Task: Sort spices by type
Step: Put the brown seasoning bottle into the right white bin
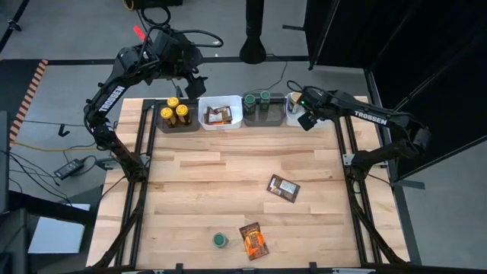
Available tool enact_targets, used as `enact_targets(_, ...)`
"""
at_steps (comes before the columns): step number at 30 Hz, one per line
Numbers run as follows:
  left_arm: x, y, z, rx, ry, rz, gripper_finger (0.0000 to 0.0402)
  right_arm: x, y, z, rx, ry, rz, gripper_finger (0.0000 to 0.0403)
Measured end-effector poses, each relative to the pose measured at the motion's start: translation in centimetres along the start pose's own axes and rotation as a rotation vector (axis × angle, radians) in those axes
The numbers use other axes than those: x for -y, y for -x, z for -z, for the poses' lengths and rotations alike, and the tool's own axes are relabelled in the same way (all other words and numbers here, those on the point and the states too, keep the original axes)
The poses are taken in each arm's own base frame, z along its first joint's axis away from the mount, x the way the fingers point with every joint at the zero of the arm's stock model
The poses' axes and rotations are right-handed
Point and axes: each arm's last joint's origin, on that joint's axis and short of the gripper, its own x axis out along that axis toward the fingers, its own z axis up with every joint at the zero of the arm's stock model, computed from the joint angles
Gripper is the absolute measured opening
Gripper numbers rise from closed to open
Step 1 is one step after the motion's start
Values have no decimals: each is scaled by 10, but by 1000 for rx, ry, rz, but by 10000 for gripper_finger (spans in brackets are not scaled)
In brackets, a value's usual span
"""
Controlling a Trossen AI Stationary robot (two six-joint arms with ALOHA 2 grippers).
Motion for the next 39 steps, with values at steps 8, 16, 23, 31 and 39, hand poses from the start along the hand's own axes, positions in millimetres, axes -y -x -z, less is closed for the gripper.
enact_targets(8, 0, 0, 0, -2, -1, 0, 346, 17, -7, 22, 14, -149, -27, 282)
enact_targets(16, 0, 0, -1, 6, 1, -3, 346, 23, -23, 20, 62, -234, -83, 282)
enact_targets(23, 0, 0, -1, 6, 1, -3, 346, 24, -48, 13, -28, -191, -107, 282)
enact_targets(31, 0, 0, -1, 5, 2, -4, 346, 25, -69, 8, -87, -147, -139, 282)
enact_targets(39, 0, 0, -1, 9, 3, -8, 346, 37, -73, 5, -98, -181, -197, 282)
